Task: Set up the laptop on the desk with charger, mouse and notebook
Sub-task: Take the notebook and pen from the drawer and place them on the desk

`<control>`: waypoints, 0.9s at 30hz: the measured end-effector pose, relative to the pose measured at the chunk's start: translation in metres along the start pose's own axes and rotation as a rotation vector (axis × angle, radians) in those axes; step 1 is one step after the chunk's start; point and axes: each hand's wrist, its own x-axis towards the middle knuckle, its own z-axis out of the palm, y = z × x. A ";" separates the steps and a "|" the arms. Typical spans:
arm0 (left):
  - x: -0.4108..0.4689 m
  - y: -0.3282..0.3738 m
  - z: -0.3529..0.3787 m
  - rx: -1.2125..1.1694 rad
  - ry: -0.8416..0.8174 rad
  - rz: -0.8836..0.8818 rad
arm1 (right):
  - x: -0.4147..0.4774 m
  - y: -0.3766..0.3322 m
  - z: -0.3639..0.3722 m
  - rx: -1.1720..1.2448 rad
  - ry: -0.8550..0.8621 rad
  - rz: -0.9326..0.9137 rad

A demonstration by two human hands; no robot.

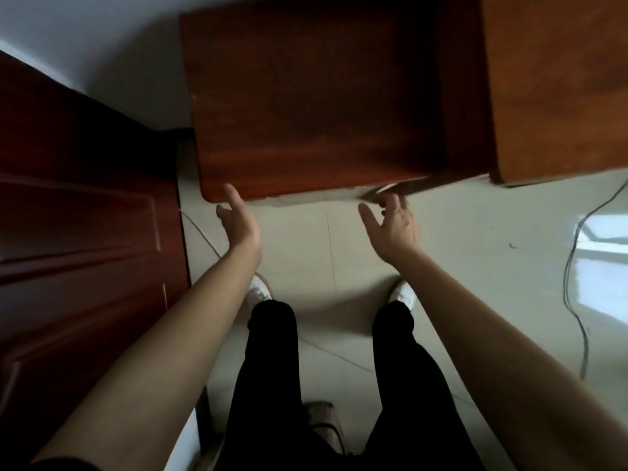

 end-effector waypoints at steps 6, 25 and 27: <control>0.025 -0.045 0.030 0.029 -0.019 0.355 | 0.039 0.028 0.029 0.280 0.123 0.206; 0.074 -0.058 0.026 -0.100 0.162 0.592 | 0.074 0.020 0.041 0.654 0.326 0.273; 0.074 -0.056 0.027 -0.097 0.239 0.598 | 0.065 0.020 0.043 0.611 0.333 0.251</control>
